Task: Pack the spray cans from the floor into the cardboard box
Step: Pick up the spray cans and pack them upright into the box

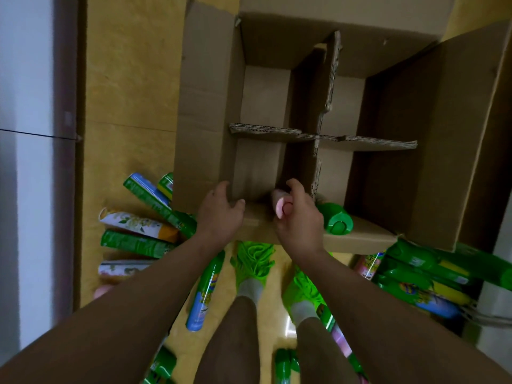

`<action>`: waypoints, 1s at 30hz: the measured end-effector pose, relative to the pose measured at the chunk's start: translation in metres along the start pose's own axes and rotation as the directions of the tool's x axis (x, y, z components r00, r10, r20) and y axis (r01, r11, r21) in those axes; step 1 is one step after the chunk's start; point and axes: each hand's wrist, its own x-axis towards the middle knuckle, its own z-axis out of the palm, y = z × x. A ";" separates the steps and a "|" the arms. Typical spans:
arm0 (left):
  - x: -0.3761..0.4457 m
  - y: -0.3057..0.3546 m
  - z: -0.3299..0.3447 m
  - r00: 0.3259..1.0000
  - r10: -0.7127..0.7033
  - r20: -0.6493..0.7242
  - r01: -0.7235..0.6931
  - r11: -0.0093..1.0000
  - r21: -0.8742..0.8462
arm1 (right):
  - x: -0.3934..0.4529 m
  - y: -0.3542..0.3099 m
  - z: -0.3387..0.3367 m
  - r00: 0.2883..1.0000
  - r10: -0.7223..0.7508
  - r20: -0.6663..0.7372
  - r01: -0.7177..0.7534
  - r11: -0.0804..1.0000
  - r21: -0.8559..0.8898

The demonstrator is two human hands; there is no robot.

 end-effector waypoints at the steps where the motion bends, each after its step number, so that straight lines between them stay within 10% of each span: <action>1: 0.001 -0.002 0.001 1.000 0.005 0.013 -0.005 1.000 0.004 | 0.000 0.002 0.002 0.999 -0.021 0.031 0.023 0.997 -0.067; 14: 0.009 -0.001 0.003 0.989 0.085 0.117 -0.098 0.990 0.106 | 0.025 -0.005 0.007 0.969 0.023 0.247 0.107 0.858 -0.502; 30: -0.055 0.158 0.001 0.866 0.448 0.220 -0.498 0.801 0.331 | -0.019 0.008 -0.128 0.974 0.171 -0.150 -0.189 0.976 -0.110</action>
